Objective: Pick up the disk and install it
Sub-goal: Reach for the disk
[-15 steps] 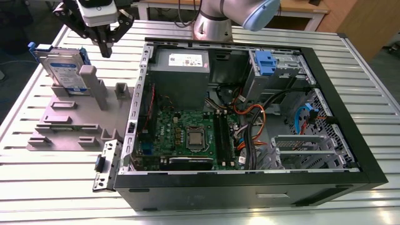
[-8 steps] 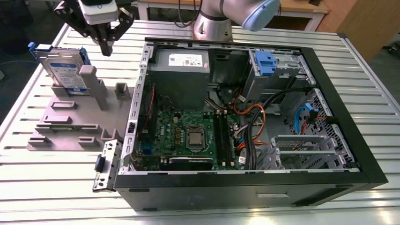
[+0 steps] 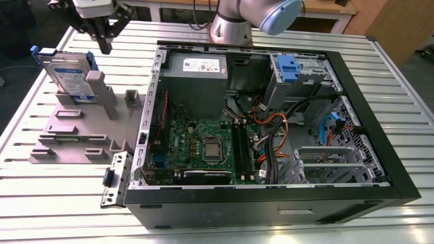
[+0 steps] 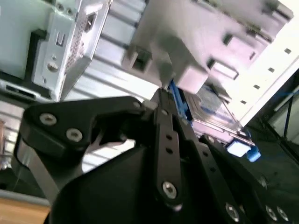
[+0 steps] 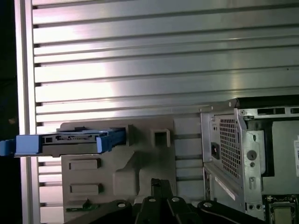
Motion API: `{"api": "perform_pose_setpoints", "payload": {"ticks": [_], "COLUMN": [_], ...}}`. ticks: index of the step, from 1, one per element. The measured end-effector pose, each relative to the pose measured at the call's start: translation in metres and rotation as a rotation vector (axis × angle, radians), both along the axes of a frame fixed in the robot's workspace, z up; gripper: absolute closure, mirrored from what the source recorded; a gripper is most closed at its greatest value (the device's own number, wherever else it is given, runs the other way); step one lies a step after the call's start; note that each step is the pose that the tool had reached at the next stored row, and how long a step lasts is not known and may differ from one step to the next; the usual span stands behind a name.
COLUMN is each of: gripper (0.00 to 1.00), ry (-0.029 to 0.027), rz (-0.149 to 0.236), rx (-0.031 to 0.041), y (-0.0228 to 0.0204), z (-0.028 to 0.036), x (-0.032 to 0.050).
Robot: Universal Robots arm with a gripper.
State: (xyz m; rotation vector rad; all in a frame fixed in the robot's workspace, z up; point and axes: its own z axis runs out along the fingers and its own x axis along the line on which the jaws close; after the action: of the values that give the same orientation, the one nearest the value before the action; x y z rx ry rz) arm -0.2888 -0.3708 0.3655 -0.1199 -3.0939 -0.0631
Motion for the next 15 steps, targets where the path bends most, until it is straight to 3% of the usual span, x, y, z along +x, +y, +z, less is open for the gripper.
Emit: {"api": "perform_pose_setpoints", "payload": {"ticks": [5, 15], "gripper": [0.89, 0.89], "ry": [-0.0018, -0.0019], "rz": [0.000, 0.000], "rx": [0.0001, 0.0001], "y": [0.0030, 0.0030], "z": [-0.0018, -0.0019], "x": [-0.0234, -0.0273]}}
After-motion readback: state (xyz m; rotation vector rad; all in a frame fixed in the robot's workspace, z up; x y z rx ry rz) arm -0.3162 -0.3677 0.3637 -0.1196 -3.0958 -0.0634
